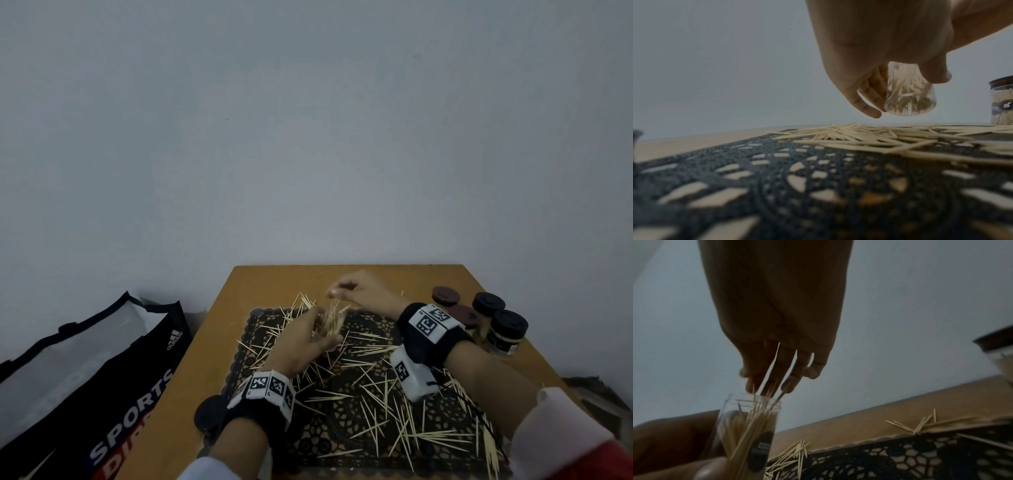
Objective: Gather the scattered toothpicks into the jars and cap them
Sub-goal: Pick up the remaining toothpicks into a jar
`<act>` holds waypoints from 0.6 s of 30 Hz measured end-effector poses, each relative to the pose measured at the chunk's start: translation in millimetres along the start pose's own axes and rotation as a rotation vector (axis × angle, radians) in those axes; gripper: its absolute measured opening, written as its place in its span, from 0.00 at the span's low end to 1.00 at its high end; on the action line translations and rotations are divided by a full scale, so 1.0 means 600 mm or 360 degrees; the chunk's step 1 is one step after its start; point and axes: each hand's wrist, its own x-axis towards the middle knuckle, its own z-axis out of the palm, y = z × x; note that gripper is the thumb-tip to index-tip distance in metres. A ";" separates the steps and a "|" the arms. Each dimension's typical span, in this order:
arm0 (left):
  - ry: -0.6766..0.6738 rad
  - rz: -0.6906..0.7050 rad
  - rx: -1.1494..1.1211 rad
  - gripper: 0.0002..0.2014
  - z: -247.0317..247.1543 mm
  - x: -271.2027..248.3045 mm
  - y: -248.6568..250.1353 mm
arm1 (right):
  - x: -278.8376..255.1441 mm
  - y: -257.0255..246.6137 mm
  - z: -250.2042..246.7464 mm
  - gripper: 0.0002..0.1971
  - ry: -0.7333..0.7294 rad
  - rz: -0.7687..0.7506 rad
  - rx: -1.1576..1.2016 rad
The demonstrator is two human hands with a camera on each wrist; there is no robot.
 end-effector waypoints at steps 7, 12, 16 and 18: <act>0.0158 0.0114 0.0253 0.32 -0.007 -0.003 0.006 | -0.013 0.011 0.008 0.24 -0.0306 0.0215 0.0193; 0.0266 0.0133 0.0329 0.44 -0.006 -0.002 -0.009 | -0.018 0.021 0.012 0.25 0.0007 0.0268 0.0091; 0.0248 0.0155 0.0362 0.43 -0.004 0.002 -0.012 | -0.022 0.030 0.008 0.26 -0.0040 0.0339 0.0128; 0.0255 0.0168 0.0361 0.42 -0.002 0.003 -0.014 | -0.023 0.035 0.007 0.26 -0.0077 0.0368 0.0202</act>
